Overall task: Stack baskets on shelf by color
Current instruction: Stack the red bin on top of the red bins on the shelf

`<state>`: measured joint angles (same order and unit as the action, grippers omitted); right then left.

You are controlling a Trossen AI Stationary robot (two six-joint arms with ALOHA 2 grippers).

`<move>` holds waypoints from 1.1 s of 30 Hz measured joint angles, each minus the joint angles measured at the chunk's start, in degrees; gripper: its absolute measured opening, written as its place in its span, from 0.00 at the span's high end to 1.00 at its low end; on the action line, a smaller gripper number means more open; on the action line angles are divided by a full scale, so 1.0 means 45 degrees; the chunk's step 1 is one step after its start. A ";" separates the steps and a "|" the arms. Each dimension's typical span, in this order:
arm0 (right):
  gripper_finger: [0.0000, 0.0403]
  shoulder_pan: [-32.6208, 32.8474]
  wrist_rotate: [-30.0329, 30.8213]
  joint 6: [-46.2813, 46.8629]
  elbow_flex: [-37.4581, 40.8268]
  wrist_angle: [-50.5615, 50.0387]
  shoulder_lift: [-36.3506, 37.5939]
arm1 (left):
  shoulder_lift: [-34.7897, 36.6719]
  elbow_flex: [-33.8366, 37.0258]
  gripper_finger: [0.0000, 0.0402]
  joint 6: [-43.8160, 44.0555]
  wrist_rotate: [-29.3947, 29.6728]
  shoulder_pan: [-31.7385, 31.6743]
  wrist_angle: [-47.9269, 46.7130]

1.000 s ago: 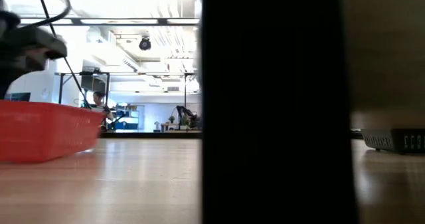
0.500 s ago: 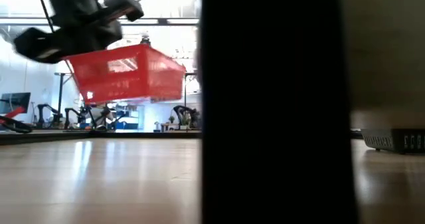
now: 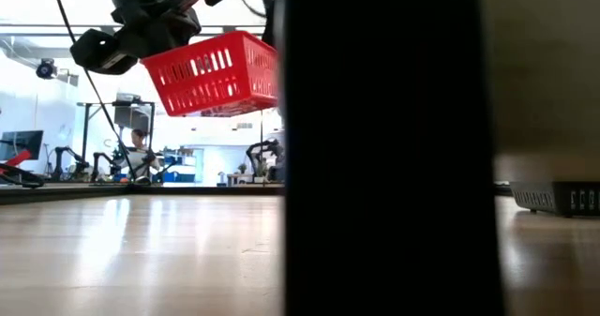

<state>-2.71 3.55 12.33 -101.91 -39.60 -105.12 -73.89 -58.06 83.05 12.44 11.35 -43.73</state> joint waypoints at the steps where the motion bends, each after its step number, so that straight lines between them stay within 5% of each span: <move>1: 0.65 -0.0061 0.0017 -0.0165 -0.0430 -0.0521 -0.0331 | 0.0000 -0.0021 1.00 0.0000 0.0001 0.0002 -0.0004; 9: 0.76 -0.0123 -0.0568 -0.1365 -0.2990 -0.2809 -0.2270 | -0.0005 -0.0041 1.00 -0.0263 0.0104 0.0002 0.0485; 17: 0.97 -0.0152 -0.0446 -0.1515 -0.3350 -0.3352 -0.2498 | 0.0020 -0.0013 0.98 -0.0861 0.0988 0.0002 0.1052; 27: 0.98 -0.0157 -0.0368 -0.1948 -0.2335 -0.4159 -0.2184 | 0.0269 -0.0097 0.64 -0.1650 0.1031 -0.0003 0.1972; 33: 0.98 -0.0541 0.0219 -0.2293 -0.0570 -0.4054 -0.0592 | 0.0832 -0.0033 0.51 -0.1690 0.1031 -0.0002 0.1950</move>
<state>-5.15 4.54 2.02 -104.48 -57.84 -107.78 -70.14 -58.21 75.44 17.08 11.34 -34.95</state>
